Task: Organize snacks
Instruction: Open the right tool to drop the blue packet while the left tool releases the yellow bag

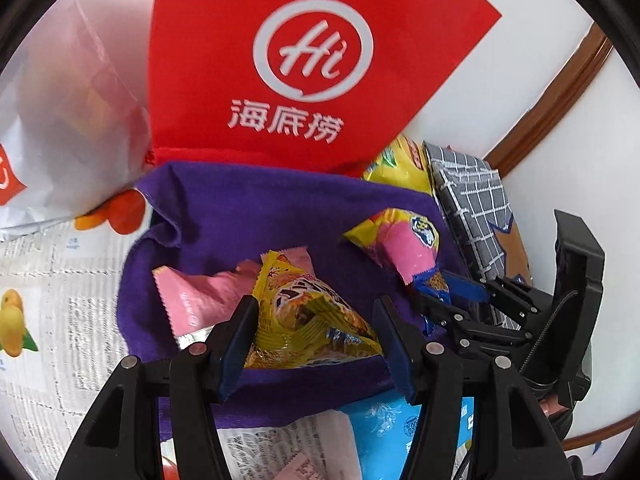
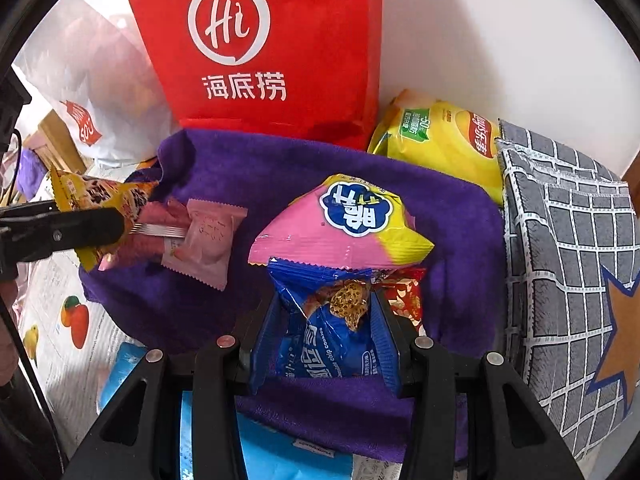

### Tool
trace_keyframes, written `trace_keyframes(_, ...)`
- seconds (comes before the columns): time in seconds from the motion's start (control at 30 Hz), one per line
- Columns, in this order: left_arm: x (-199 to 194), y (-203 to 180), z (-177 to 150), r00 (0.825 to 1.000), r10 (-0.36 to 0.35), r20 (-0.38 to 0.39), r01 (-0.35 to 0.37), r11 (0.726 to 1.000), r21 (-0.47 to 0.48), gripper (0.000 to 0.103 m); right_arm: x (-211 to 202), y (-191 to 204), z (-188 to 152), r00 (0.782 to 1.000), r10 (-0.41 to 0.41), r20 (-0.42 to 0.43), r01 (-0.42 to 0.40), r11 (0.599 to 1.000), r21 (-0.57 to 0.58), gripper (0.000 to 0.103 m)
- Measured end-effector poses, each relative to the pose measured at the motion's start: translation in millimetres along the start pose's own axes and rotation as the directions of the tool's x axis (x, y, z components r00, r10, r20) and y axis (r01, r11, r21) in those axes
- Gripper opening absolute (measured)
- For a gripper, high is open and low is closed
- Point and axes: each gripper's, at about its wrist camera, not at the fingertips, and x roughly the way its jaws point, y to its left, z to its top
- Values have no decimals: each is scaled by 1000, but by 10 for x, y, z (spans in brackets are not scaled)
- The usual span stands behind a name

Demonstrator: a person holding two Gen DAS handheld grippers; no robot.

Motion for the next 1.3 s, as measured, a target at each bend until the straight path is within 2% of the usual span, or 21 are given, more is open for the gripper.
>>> trace_keyframes(0.17, 98, -16, -24, 1000, 6, -28, -6, 1000, 0, 57, 19, -38, -3, 1000, -6, -8, 6, 1000, 5, 46)
trace_keyframes(0.83, 132, -7, -34, 999, 1, -32, -1, 1000, -10, 57, 113, -68, -4, 999, -35, -39, 36, 999, 5, 48)
trace_keyframes(0.93, 139, -8, -36, 1000, 0, -30, -1, 1000, -9, 57, 129, -75, -2, 997, -48, -55, 49, 999, 7, 52)
trace_keyframes(1.0, 156, -6, -37, 999, -2, -33, 2, 1000, -8, 57, 122, -81, 2, 997, -42, -61, 42, 999, 7, 62)
trace_keyframes(1.07, 172, -5, -36, 999, -4, -35, 4, 1000, -10, 58, 93, -83, 8, 997, -45, -58, 45, 999, 5, 66)
trace_keyframes(1.3, 189, -16, -37, 1000, -2, -20, 2, 1000, -14, 58, -46, -72, 13, 999, -10, -40, 10, 1000, 7, 69)
